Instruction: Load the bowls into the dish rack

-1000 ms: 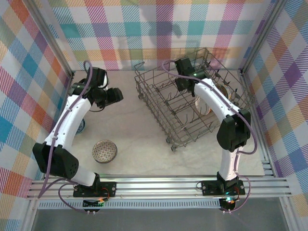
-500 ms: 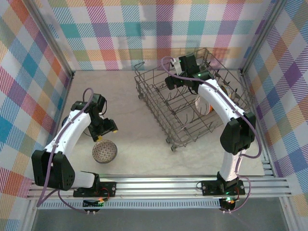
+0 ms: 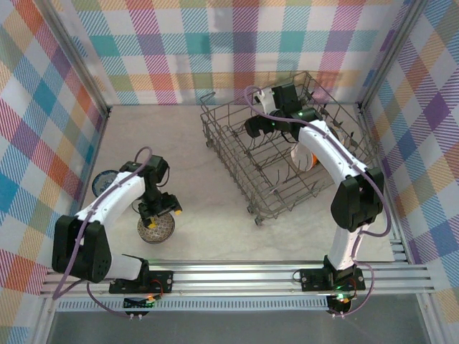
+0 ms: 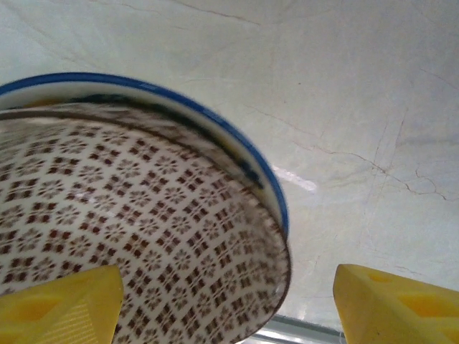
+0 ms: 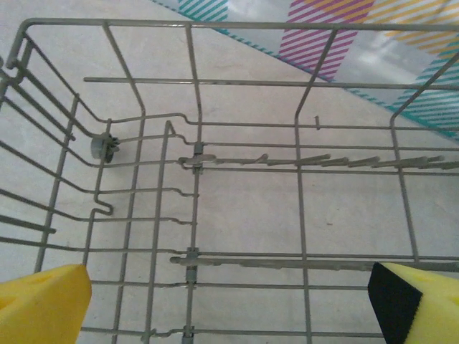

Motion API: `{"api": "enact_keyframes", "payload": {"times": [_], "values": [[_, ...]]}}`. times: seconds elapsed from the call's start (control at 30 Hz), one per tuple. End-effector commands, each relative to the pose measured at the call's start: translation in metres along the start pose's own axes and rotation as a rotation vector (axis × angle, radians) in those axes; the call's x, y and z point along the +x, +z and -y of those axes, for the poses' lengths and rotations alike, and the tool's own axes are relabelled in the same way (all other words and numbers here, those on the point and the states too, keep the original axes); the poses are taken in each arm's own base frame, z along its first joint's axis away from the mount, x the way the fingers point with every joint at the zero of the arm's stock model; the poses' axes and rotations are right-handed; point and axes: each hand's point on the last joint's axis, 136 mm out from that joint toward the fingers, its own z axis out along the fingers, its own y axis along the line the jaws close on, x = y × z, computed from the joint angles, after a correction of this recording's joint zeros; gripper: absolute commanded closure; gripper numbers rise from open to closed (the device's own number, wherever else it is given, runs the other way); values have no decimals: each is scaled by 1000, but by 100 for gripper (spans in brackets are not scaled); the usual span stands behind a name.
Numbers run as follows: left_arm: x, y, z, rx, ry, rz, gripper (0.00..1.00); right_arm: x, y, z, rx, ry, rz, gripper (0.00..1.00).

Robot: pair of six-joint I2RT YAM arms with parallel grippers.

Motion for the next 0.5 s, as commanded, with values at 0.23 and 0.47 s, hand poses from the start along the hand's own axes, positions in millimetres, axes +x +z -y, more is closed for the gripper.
{"api": "enact_keyframes", "payload": {"times": [0.23,0.47], "values": [[-4,33,14,-19,55,-65,27,0,-22,-3,-14,40,26,1],[-7,44,25,11,100,-95,49,7,-26,2,24,42,12,1]]}}
